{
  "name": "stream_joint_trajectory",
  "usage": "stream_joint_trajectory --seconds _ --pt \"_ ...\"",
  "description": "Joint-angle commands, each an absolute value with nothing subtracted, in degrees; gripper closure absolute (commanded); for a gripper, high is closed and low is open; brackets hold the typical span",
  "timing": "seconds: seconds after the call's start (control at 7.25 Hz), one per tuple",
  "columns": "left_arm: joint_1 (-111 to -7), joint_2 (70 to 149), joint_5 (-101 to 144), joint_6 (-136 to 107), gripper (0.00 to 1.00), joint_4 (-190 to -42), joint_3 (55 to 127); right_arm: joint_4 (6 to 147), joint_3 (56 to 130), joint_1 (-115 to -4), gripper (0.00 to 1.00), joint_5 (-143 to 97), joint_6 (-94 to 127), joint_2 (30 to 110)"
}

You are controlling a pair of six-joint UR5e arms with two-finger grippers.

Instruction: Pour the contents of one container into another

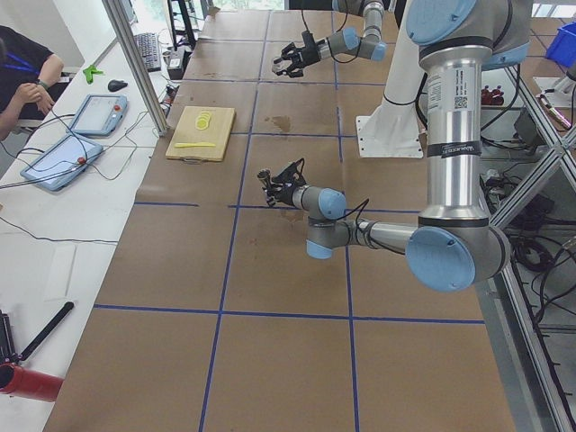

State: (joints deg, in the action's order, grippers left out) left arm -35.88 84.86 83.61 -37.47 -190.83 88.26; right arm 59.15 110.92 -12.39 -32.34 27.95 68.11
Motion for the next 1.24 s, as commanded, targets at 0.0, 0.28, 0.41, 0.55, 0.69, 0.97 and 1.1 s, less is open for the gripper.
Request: stream_joint_trajectory --seconds 0.0,0.28,0.41,0.55,0.69,0.97,1.1 --pt "-33.3 82.6 78.7 -39.3 1.00 -191.4 88.1 59.2 110.9 -12.4 1.00 -32.3 27.9 68.1" --pt "-28.6 82.3 71.6 -41.2 1.00 -191.5 88.1 59.2 110.9 -12.4 1.00 -32.3 27.9 68.1" --pt "-25.3 81.8 67.4 -43.0 1.00 -191.5 88.2 59.2 110.9 -12.3 1.00 -32.3 27.9 68.1" --pt "-23.9 81.5 65.2 -43.1 1.00 -191.5 88.2 59.2 110.9 -12.3 1.00 -32.3 27.9 68.0" --pt "-22.6 81.4 63.2 -43.2 1.00 -191.5 88.2 59.2 110.9 -12.3 1.00 -32.3 27.9 68.0" --pt "-17.9 80.2 54.0 -44.6 1.00 -191.5 88.2 59.2 110.9 -12.3 1.00 -31.9 27.9 68.2" --pt "-15.8 80.1 49.3 -44.6 1.00 -191.5 88.1 59.2 110.9 -12.3 1.00 -31.9 27.9 68.2"
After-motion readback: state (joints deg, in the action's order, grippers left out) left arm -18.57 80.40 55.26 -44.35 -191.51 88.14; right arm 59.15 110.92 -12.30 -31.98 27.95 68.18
